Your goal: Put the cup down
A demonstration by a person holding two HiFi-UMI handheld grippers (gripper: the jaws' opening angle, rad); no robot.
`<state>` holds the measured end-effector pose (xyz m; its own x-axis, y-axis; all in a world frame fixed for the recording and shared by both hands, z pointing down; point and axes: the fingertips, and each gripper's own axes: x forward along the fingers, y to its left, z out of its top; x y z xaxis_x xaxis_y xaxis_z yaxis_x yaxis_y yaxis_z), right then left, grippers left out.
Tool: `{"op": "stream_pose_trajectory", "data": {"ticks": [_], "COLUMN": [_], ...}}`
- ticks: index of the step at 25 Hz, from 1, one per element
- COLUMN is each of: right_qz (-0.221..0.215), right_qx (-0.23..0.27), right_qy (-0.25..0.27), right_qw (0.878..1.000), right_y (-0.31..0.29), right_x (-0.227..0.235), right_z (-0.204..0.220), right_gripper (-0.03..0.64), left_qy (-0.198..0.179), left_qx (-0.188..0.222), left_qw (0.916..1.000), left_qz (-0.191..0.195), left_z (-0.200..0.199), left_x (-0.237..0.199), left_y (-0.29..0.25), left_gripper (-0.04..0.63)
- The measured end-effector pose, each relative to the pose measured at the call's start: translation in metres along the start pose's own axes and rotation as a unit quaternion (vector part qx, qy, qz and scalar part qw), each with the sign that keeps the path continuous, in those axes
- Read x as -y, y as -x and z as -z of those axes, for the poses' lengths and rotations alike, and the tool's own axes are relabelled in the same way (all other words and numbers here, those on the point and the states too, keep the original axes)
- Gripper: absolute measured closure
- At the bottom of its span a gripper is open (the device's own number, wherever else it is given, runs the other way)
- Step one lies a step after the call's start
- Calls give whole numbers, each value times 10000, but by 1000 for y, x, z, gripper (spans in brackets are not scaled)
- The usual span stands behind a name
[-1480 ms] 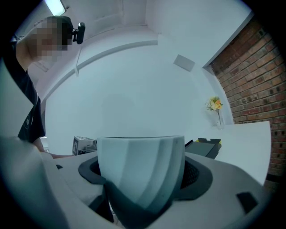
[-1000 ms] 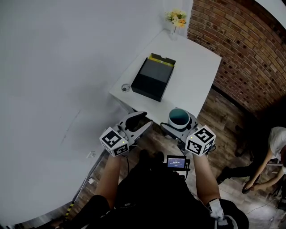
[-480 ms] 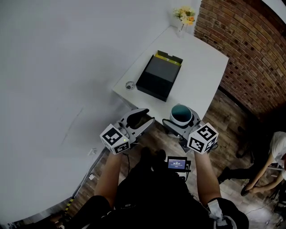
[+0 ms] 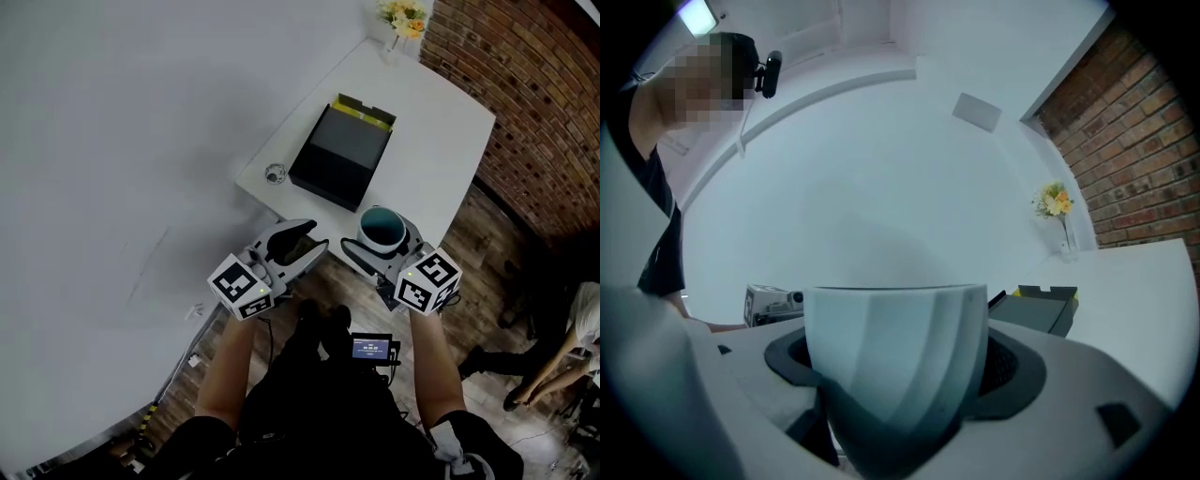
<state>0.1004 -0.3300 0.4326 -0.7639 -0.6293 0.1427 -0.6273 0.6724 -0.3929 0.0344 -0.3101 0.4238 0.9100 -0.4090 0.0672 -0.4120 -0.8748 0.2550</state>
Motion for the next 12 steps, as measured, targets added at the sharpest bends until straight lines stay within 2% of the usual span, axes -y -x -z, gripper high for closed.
{"op": "stream_pose_trajectory", "data": {"ticks": [12], "right_qz": [18], "right_qx": [-7], "right_qy": [12], "right_qw": [10000], "right_y": [-44], "right_x": [43], "right_z": [2], "right_gripper": [206], "left_qy": [127], "left_qx": [-85], "left_qw": [9999], "left_qz": [-58], "left_z": [14], "left_x": [-39], "left_y": [-16], "left_gripper": [437]}}
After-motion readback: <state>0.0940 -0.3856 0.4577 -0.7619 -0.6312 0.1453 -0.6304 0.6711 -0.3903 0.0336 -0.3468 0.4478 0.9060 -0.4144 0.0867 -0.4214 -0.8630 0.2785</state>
